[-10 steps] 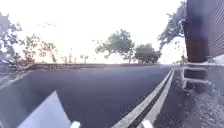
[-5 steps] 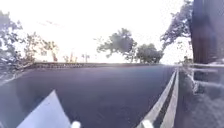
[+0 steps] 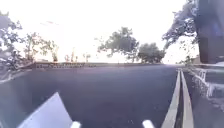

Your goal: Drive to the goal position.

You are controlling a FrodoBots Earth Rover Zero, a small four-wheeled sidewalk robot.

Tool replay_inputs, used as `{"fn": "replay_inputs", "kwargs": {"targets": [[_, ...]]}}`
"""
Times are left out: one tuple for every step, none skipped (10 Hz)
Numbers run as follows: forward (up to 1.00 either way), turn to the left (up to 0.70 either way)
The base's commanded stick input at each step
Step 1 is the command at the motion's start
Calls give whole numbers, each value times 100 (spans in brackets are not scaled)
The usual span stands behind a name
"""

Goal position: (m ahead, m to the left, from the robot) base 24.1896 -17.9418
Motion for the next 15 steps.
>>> {"fn": "replay_inputs", "kwargs": {"targets": [[70,-35],[70,-35],[70,-35],[70,-35],[70,-35],[70,-35],[70,-35],[70,-35],[70,-35],[70,-35],[70,-35],[70,-35],[70,-35],[70,-35],[70,-35]]}}
